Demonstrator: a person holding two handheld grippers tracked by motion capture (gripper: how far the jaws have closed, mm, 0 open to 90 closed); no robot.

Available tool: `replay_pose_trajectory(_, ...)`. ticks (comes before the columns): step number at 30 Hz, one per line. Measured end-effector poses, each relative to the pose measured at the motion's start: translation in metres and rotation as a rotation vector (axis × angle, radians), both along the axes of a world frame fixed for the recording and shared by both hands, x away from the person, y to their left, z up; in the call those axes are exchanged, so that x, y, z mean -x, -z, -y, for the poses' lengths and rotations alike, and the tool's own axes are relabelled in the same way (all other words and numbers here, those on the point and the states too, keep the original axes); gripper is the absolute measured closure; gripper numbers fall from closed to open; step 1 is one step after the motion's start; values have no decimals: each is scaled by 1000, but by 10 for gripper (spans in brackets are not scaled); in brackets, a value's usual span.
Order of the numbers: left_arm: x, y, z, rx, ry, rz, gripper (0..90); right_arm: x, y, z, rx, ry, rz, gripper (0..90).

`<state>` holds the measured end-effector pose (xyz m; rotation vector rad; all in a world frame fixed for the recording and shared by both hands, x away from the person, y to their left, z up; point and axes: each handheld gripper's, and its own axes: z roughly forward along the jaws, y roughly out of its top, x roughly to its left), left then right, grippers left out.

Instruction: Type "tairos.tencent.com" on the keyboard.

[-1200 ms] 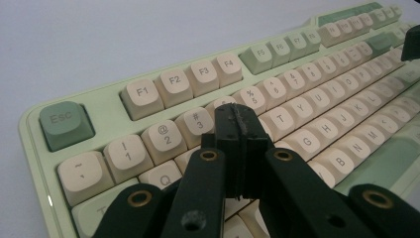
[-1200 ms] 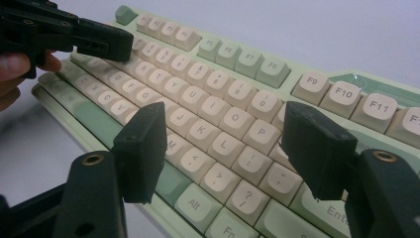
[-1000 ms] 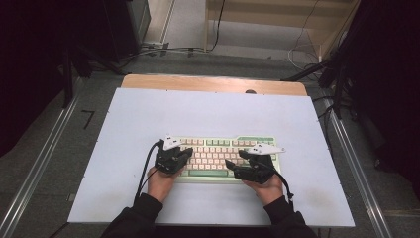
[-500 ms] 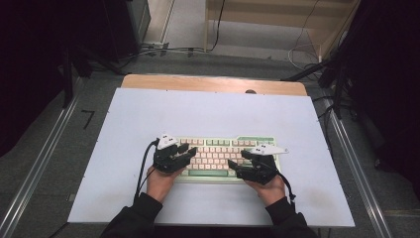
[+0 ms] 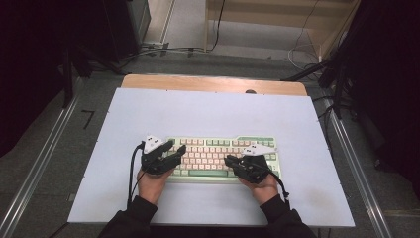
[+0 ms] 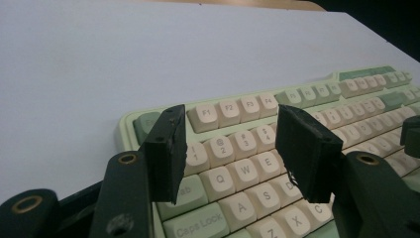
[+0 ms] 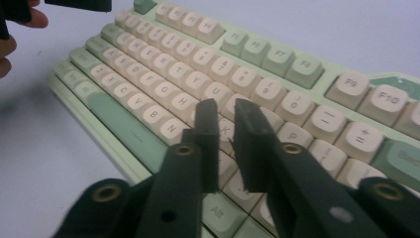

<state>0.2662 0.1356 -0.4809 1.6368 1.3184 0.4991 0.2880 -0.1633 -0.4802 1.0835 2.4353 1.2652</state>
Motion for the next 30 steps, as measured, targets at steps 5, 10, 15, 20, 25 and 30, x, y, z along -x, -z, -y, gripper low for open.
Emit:
replay_pose_trajectory(5,4,1,-3,-3,-8,-6,464,0,1,-10,3,-37,-4,876)
replay_pose_trajectory(10,6,2,-4,-3,-5,-7,464,0,3,-19,11,-62,-10,876)
replay_pose_trajectory(15,7,2,-4,-4,4,-12,464,0,5,-25,18,-81,-14,876)
replay_pose_trajectory(20,7,3,-2,-9,8,-14,464,0,7,-30,31,-90,-17,876)
replay_pose_trajectory(25,7,3,-2,-9,11,-16,465,1,8,-35,40,-100,-12,876)
replay_pose_trajectory(30,7,3,-3,-9,13,-18,466,0,10,-37,50,-98,-17,876)
